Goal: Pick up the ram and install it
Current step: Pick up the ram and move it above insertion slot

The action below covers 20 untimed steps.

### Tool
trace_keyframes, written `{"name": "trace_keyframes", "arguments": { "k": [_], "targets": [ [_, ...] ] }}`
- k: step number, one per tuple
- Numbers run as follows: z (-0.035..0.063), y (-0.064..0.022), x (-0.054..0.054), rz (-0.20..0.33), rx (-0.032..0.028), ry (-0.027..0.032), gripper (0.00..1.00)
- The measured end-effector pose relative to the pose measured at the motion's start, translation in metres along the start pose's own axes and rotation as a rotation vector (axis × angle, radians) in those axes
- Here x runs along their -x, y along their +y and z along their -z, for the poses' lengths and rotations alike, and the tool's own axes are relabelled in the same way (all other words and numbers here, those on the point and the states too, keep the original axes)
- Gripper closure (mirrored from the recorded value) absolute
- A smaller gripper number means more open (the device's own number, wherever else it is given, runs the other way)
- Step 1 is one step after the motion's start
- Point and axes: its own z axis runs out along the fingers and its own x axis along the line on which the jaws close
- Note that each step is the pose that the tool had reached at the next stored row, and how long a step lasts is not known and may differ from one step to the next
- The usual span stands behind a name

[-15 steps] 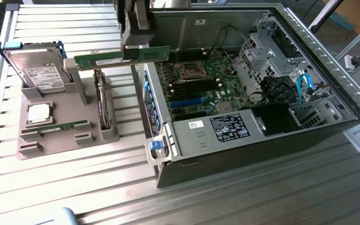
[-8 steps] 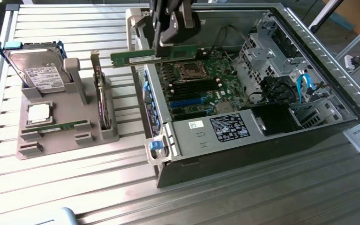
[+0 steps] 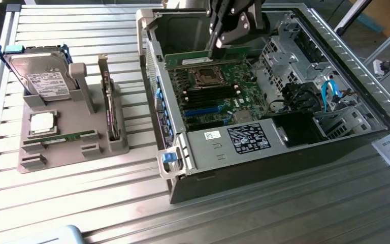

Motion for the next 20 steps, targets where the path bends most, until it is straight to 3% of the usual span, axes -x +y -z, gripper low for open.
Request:
{"name": "trace_keyframes", "arguments": {
  "k": [2, 3, 10, 13, 17, 20],
  "targets": [
    [0.0004, -0.0082, 0.000, 0.000, 0.0001, 0.0000, 0.87],
    [0.0009, -0.0163, -0.001, 0.000, 0.0002, 0.0000, 0.87],
    [0.0023, -0.0398, -0.002, 0.000, 0.0002, -0.0001, 0.87],
    [0.0035, -0.0592, -0.003, 0.000, 0.0002, -0.0001, 0.87],
    [0.0047, -0.0790, -0.004, 0.000, 0.0003, 0.0000, 0.87],
    [0.0052, -0.0890, -0.004, 0.000, 0.0003, -0.0001, 0.87]
  ]
}}
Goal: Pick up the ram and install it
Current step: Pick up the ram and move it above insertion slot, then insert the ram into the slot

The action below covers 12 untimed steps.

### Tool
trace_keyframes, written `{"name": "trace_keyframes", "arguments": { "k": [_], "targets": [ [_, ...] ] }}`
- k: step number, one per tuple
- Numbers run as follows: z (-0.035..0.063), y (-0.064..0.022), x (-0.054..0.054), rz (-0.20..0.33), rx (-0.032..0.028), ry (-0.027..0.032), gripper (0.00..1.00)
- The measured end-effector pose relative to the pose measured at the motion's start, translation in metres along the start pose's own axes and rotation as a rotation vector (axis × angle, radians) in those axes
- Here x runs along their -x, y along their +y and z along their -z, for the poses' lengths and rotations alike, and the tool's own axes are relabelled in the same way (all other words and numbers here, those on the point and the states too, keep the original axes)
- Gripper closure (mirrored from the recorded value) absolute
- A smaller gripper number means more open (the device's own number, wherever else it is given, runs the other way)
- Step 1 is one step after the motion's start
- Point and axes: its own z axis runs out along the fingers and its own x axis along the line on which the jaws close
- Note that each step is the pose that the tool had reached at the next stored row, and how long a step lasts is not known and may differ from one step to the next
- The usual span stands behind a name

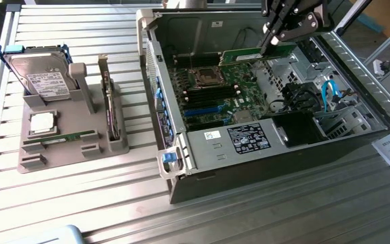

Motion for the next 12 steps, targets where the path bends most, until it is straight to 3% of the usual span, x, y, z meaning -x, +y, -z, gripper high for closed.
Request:
{"name": "trace_keyframes", "arguments": {
  "k": [4, 12],
  "targets": [
    [0.0008, -0.0135, -0.001, 0.000, 0.0001, 0.0001, 0.87],
    [0.0008, -0.0146, -0.001, 0.000, 0.0001, 0.0000, 0.87]
  ]
}}
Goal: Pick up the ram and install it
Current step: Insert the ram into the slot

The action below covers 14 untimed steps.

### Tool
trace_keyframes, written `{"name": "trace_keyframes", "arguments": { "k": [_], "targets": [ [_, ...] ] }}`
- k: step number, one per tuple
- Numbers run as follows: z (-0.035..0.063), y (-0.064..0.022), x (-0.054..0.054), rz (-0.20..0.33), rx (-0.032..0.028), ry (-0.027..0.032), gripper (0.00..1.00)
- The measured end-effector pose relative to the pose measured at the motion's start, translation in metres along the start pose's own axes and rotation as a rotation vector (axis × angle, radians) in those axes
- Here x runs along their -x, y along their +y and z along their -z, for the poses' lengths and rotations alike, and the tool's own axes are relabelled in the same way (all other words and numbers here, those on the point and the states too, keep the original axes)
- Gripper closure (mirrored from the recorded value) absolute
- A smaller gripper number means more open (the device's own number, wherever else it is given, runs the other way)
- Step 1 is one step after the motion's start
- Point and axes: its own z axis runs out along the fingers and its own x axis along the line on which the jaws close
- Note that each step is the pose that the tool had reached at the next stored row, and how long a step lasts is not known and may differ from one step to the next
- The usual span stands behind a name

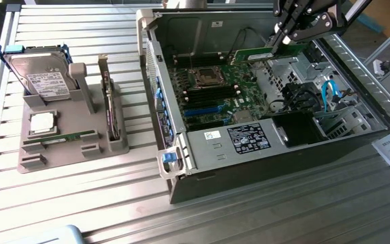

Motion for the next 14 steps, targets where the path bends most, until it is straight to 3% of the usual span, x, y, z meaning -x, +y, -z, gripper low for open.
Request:
{"name": "trace_keyframes", "arguments": {
  "k": [8, 14],
  "targets": [
    [-0.0003, -0.0004, 0.001, 0.000, 0.0001, 0.0002, 0.87],
    [-0.0100, -0.0018, 0.019, 0.000, 0.0000, 0.0000, 0.87]
  ]
}}
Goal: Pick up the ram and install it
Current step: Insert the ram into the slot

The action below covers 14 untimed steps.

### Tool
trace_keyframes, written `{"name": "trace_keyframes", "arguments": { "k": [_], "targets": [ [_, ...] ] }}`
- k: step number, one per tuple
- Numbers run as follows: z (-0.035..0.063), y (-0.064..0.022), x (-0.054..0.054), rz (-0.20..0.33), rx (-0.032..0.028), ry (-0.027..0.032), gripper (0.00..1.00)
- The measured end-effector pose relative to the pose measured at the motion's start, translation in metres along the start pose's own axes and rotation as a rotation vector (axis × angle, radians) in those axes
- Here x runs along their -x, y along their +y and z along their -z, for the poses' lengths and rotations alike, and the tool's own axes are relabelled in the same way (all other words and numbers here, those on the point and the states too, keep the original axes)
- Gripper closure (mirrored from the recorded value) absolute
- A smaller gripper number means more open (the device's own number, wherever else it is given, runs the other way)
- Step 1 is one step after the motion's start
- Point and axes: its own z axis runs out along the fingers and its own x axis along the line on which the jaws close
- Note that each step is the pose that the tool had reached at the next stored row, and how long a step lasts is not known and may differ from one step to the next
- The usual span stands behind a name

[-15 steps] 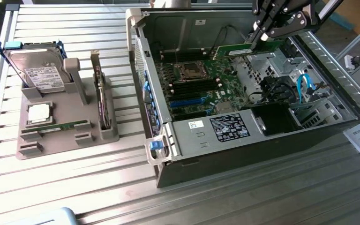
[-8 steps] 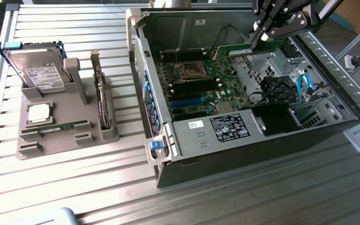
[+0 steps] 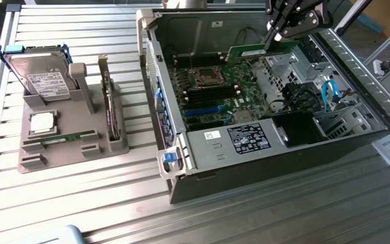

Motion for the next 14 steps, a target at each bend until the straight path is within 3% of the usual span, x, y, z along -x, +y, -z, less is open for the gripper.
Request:
{"name": "trace_keyframes", "arguments": {
  "k": [7, 14],
  "targets": [
    [-0.0186, -0.0023, 0.022, 0.000, 0.0013, -0.0001, 0.87],
    [-0.0339, -0.0037, 0.030, 0.000, 0.0024, -0.0001, 0.87]
  ]
}}
